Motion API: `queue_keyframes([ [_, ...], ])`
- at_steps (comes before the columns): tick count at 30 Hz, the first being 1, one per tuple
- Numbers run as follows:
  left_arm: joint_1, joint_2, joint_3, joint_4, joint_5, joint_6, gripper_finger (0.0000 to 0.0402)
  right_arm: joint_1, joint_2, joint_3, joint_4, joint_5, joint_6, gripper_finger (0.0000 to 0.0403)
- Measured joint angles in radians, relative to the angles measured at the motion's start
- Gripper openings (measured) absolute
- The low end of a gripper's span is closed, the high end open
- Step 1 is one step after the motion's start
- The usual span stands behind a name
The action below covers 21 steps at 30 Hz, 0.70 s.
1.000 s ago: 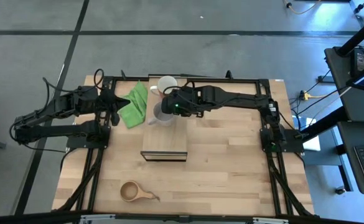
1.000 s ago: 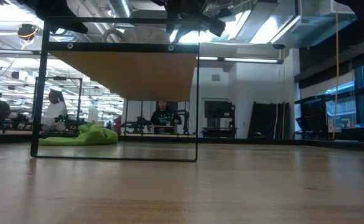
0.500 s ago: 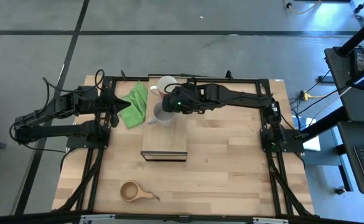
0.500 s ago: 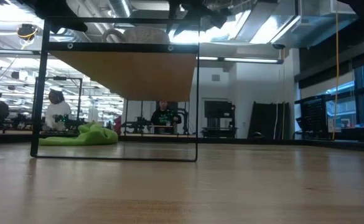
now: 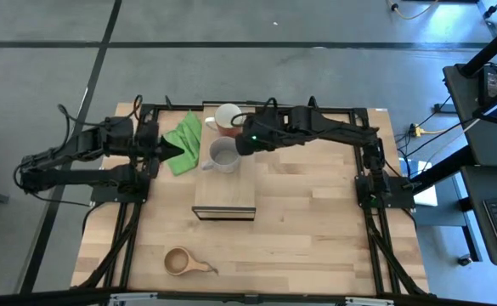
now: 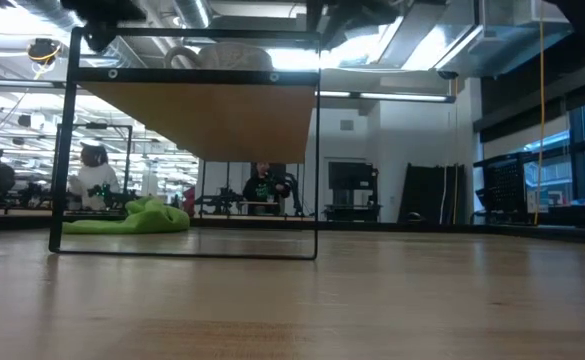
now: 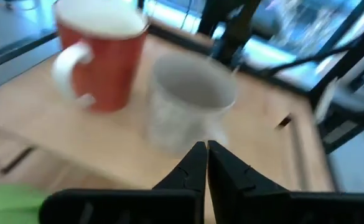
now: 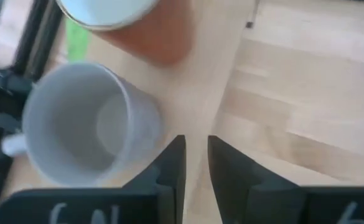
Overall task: Stack small to large cups/mugs on shelf
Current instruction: Put the gray mug on the shelf
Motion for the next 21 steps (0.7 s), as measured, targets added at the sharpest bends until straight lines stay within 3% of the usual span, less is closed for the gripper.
queue_keyframes([
  [5,-0.121,0.013,0.000,0.159,0.048,-0.138,0.0002,0.000,-0.013,0.000,-0.014,-0.014,-0.112,0.0069],
  [9,-0.231,0.025,0.000,0.158,0.001,-0.221,0.0001,0.000,-0.017,0.000,-0.014,-0.013,-0.186,0.0069],
  [21,-0.539,0.237,0.000,0.174,-0.330,-0.324,0.0000,0.000,-0.023,0.000,-0.020,-0.010,-0.275,0.0069],
])
